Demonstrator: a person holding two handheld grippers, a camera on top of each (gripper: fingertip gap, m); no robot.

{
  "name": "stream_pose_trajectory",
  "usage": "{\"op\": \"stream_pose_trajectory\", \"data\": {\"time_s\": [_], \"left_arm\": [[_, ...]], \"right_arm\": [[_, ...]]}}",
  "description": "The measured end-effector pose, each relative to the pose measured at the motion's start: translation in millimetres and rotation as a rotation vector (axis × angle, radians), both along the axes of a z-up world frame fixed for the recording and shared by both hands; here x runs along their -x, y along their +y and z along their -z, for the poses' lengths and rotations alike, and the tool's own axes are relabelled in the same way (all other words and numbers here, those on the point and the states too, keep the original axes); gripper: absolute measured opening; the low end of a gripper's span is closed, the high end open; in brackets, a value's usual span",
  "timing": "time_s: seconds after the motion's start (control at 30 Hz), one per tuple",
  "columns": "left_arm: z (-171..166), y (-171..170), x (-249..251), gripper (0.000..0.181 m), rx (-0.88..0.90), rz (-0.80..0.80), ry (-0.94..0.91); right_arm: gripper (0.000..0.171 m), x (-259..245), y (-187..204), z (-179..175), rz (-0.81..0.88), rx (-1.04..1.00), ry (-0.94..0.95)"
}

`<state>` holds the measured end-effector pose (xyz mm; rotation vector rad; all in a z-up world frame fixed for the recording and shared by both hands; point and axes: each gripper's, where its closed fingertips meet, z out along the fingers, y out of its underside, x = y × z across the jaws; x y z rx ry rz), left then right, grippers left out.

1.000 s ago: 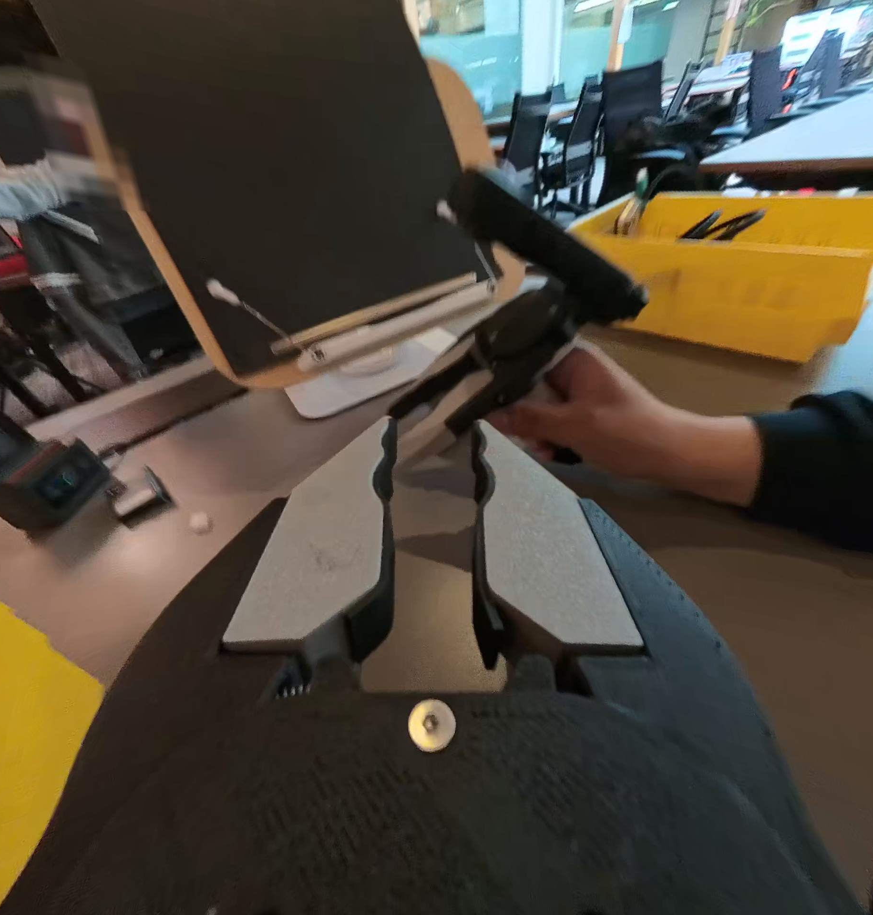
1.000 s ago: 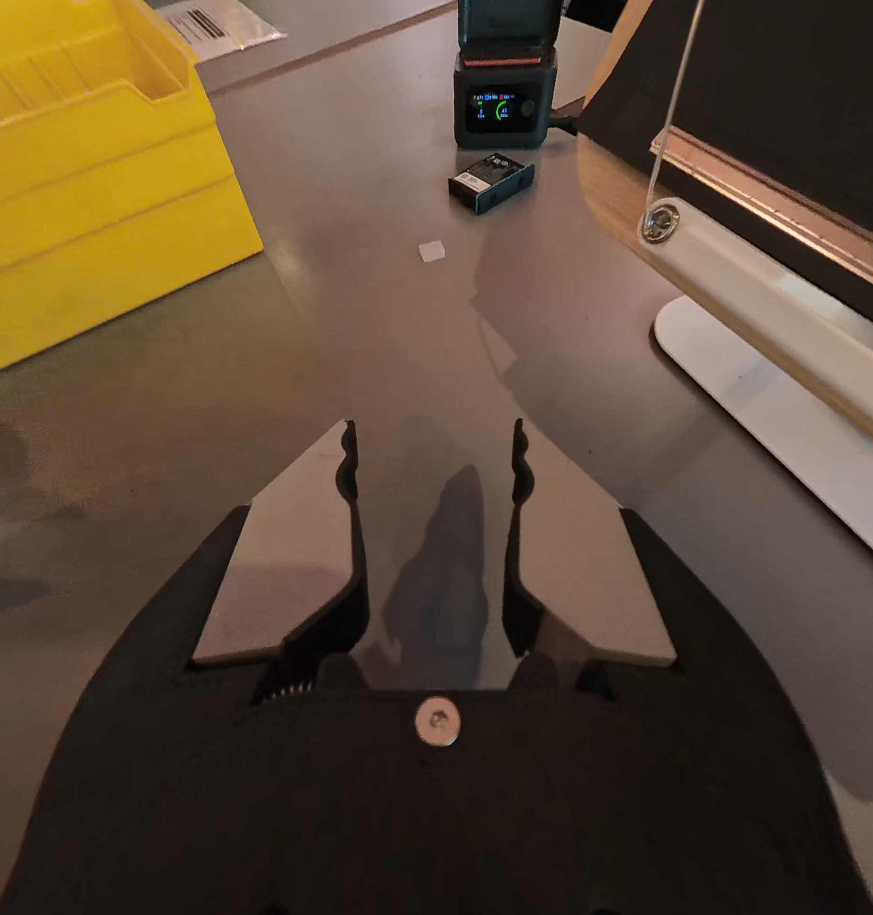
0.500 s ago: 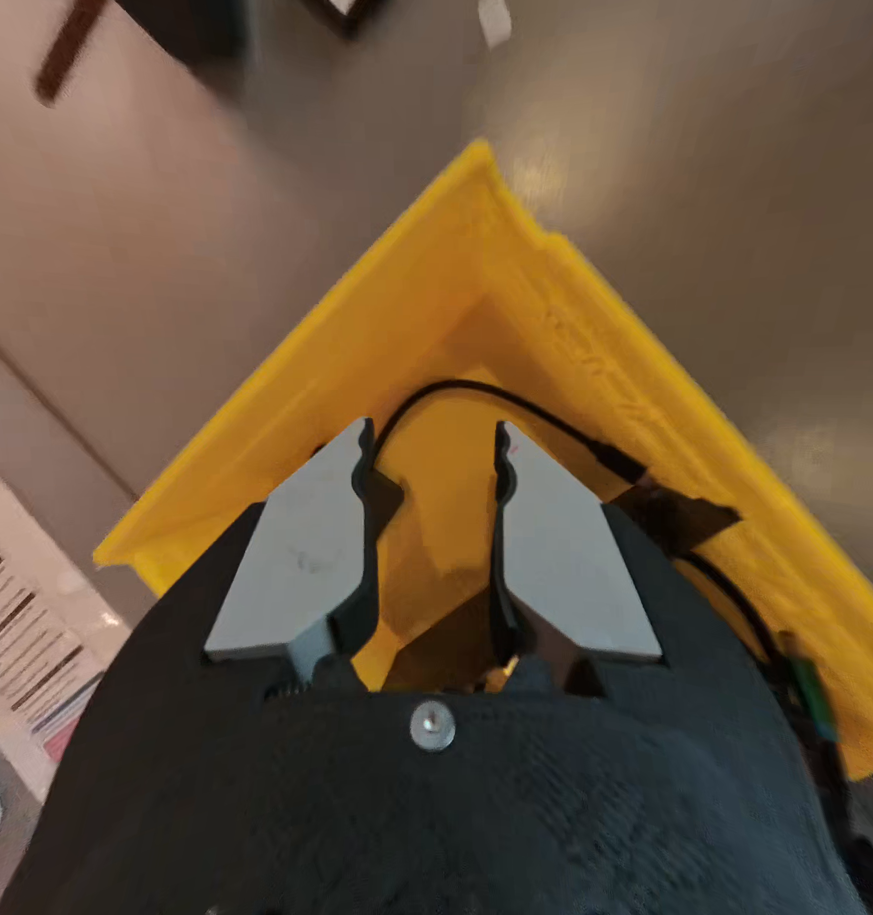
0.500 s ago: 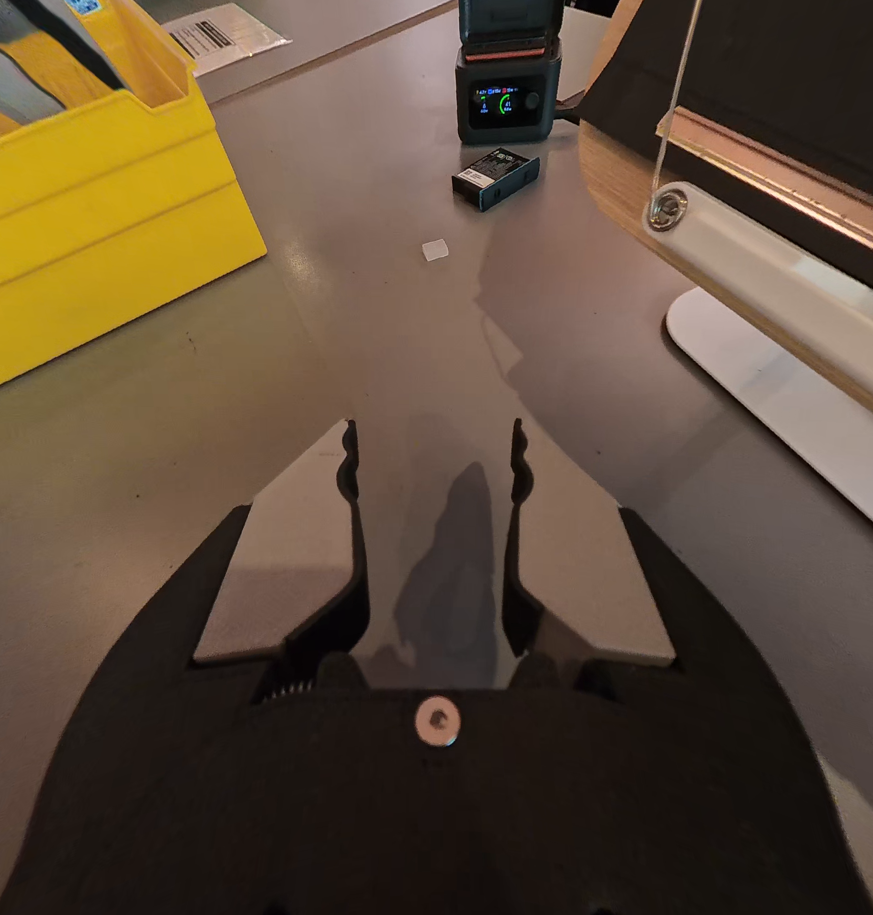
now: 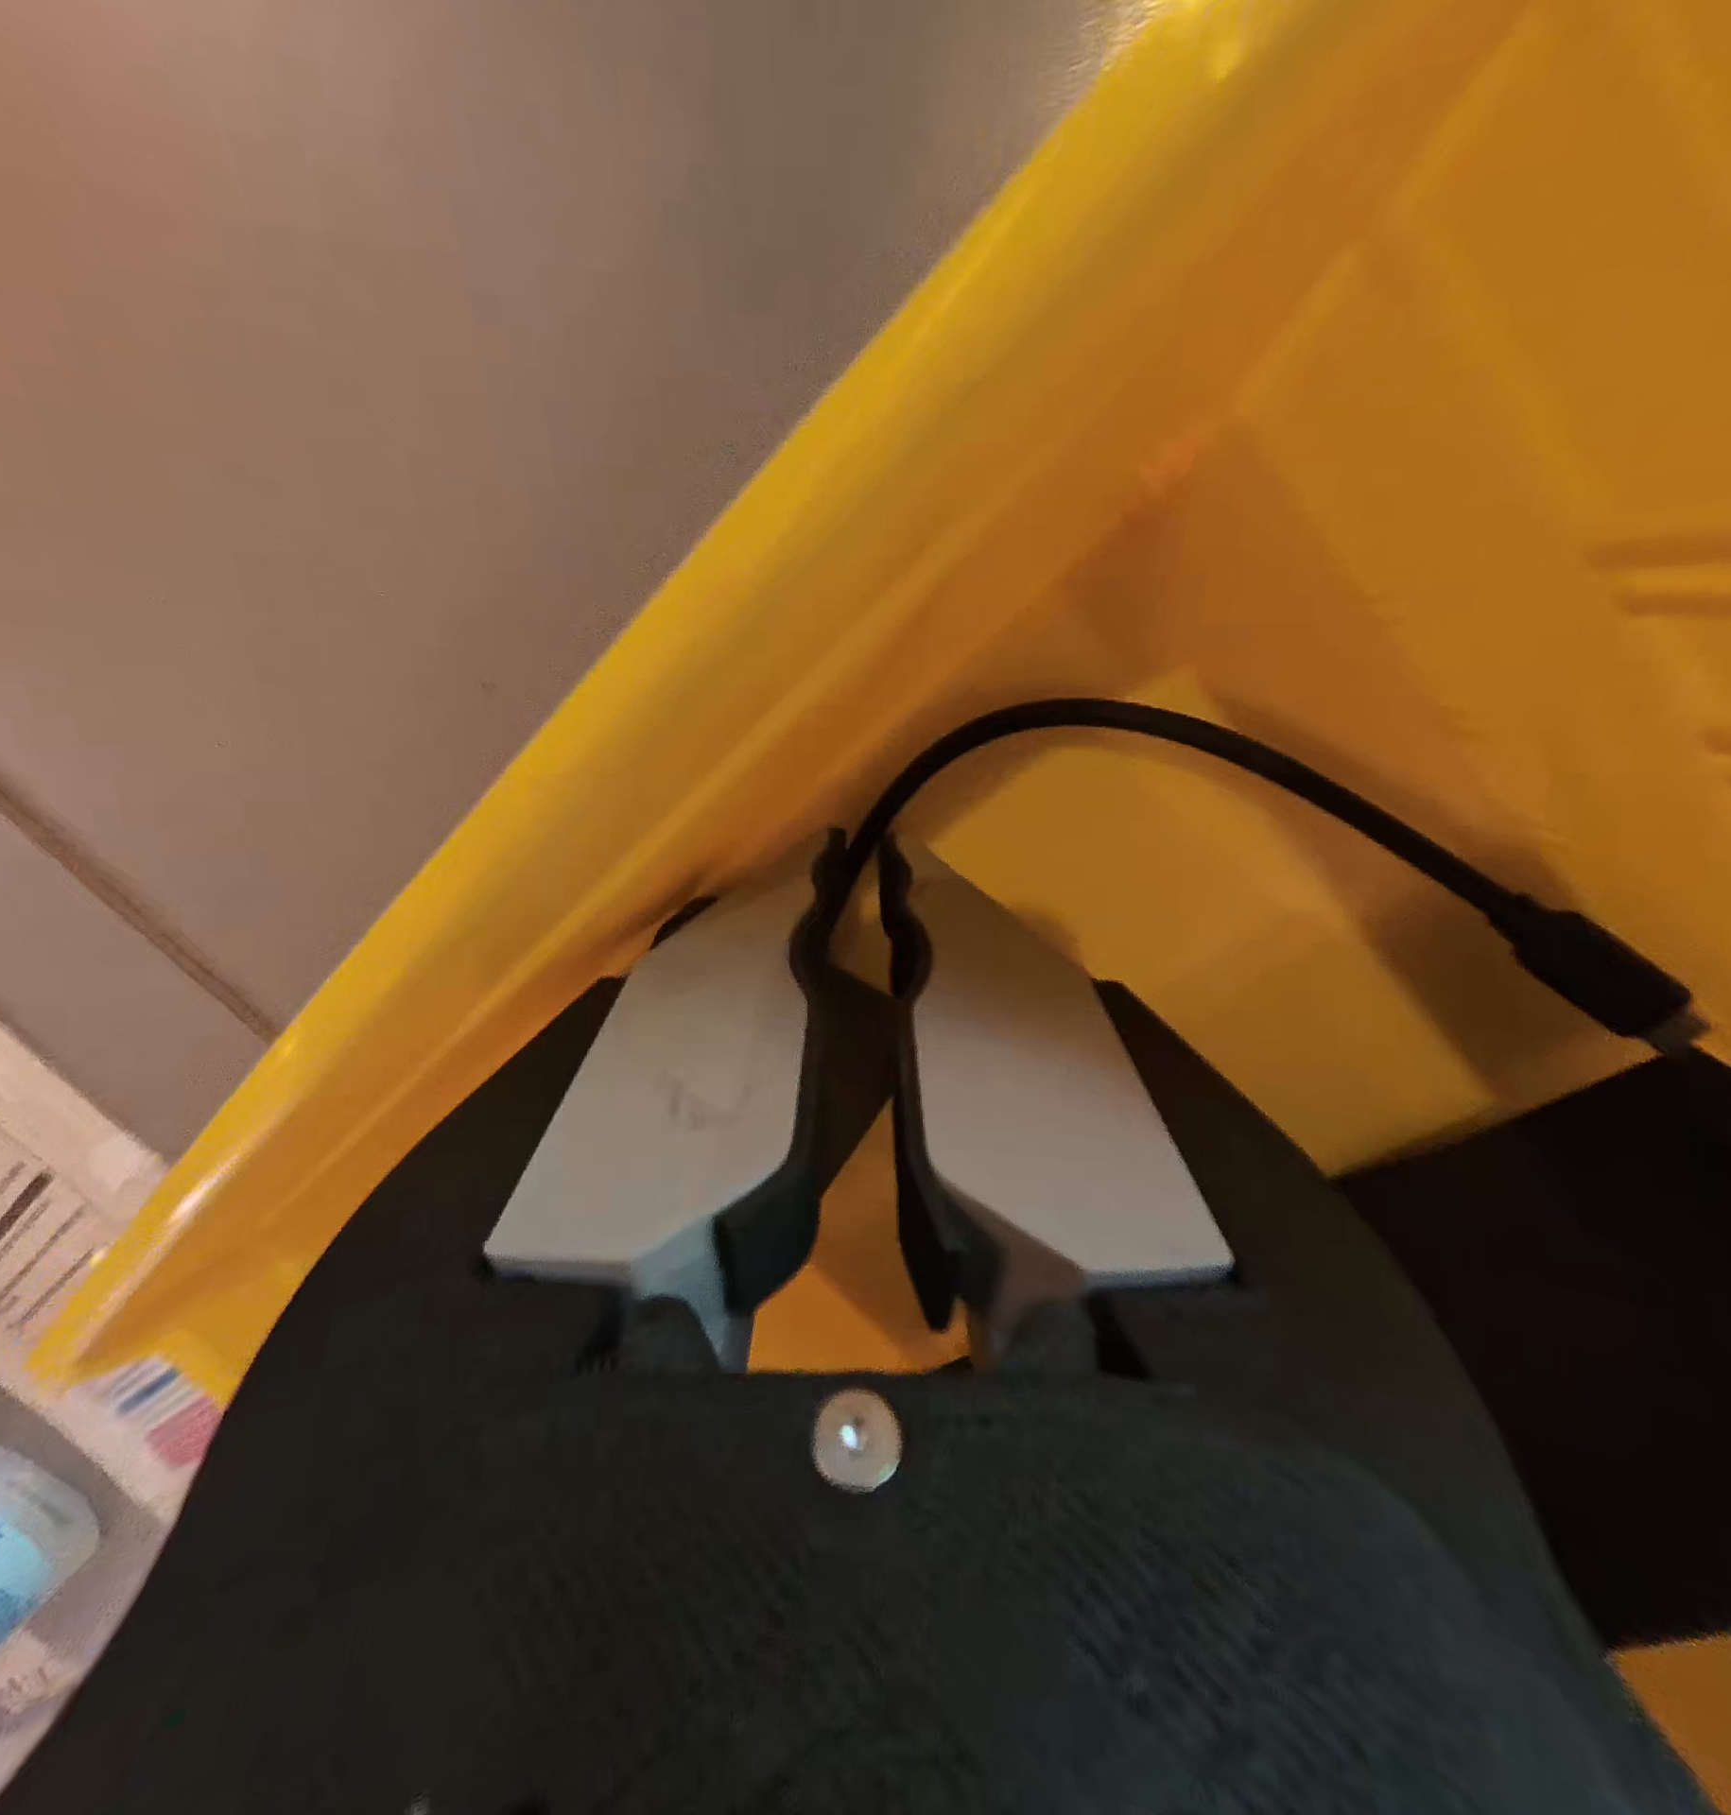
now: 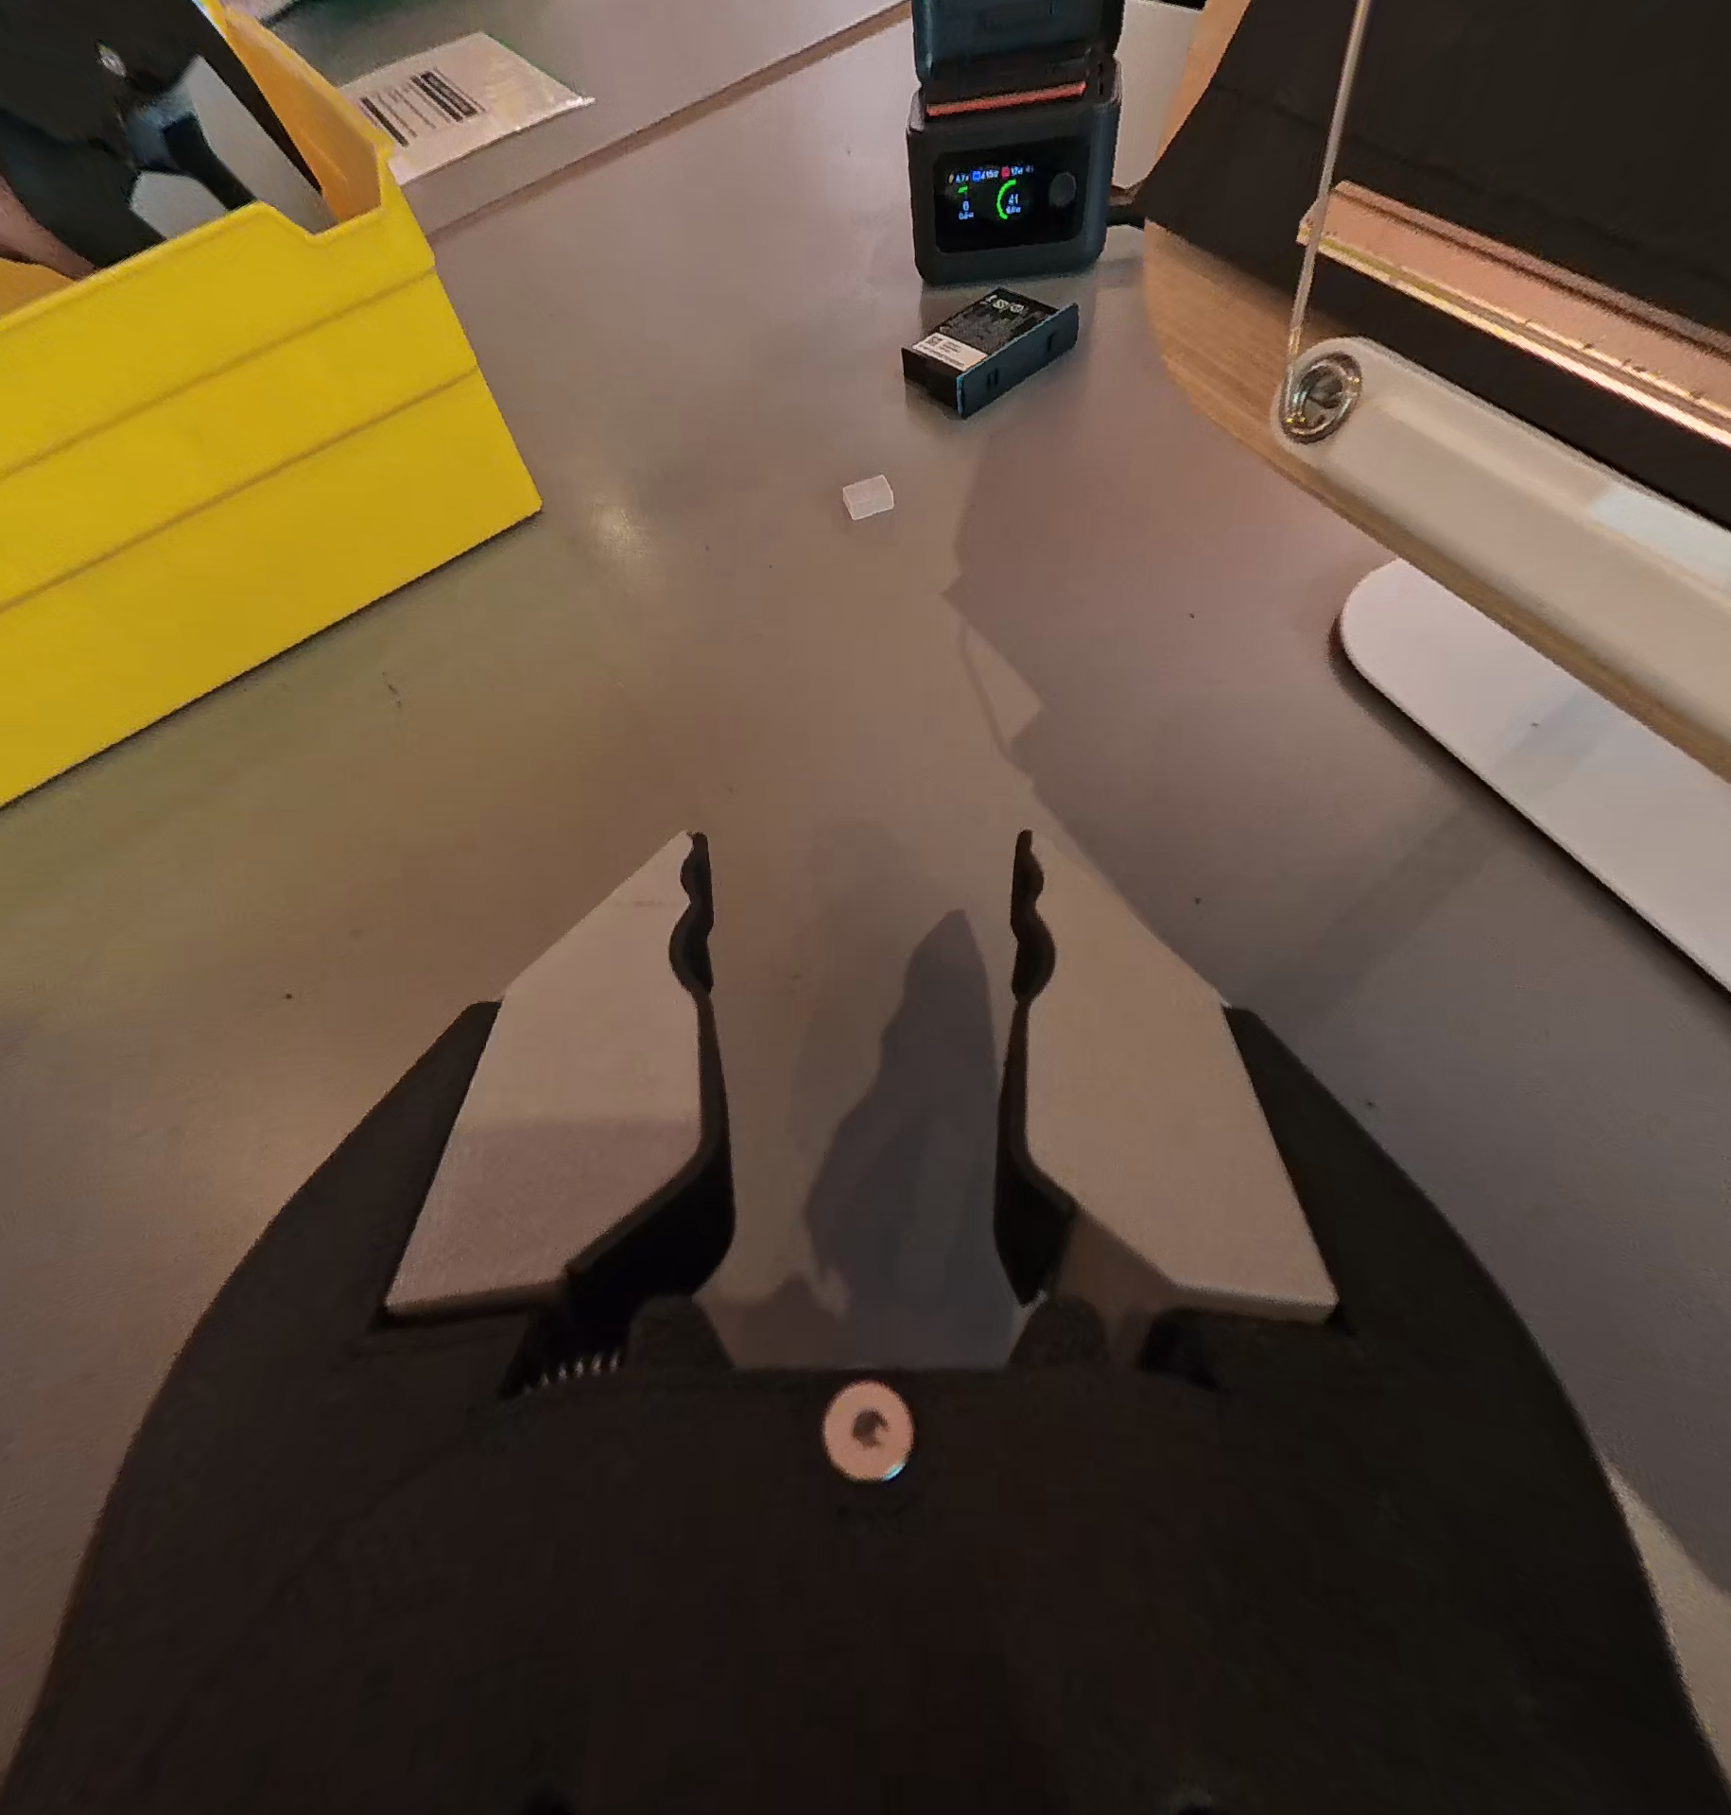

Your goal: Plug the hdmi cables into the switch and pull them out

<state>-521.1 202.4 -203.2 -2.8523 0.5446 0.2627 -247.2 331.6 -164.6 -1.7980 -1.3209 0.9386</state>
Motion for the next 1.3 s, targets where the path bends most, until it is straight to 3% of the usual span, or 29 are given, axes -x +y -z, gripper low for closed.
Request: {"op": "stream_pose_trajectory", "data": {"time_s": [0.03, 0.2, 0.37, 0.5, 0.6, 0.67, 0.77, 0.9, 1.03, 1.27, 1.3], "left_arm": [[-3, 0, 5, 0.003, -0.01, -0.006, 0.049], [-61, -6, 20, 0.0, -0.193, -0.075, 0.327], [-167, -13, 15, 0.002, -0.514, -0.117, 0.473], [-259, -9, -27, 0.001, -0.794, -0.114, 0.389], [-301, 1, -86, 0.001, -0.916, -0.019, 0.246], [-296, 8, -130, 0.002, -0.869, 0.051, 0.155], [-261, 21, -201, 0.002, -0.784, 0.176, 0.019], [-169, 35, -282, 0.002, -0.576, 0.272, -0.183], [-91, 50, -320, 0.002, -0.427, 0.295, -0.3], [-64, 97, -358, 0.003, -0.499, 0.307, -0.453], [-60, 101, -363, 0.01, -0.497, 0.306, -0.49]], "right_arm": [[0.059, 0, 0, -1, -0.001, 0.004, 0.004], [0.057, 0, -2, -3, -0.009, 0.001, 0.012], [0.057, 0, -5, -11, -0.016, -0.013, 0.044], [0.057, -3, -4, -13, -0.01, -0.003, 0.058], [0.057, -8, 1, -19, 0.009, 0.001, 0.088], [0.057, -14, 7, -29, 0.032, -0.018, 0.118], [0.057, -26, 18, -45, 0.07, -0.064, 0.164], [0.057, -38, 31, -51, 0.111, -0.101, 0.166], [0.056, -46, 38, -51, 0.133, -0.111, 0.16], [0.057, -54, 55, -49, 0.176, -0.107, 0.148], [0.056, -58, 60, -49, 0.191, -0.117, 0.144]]}}
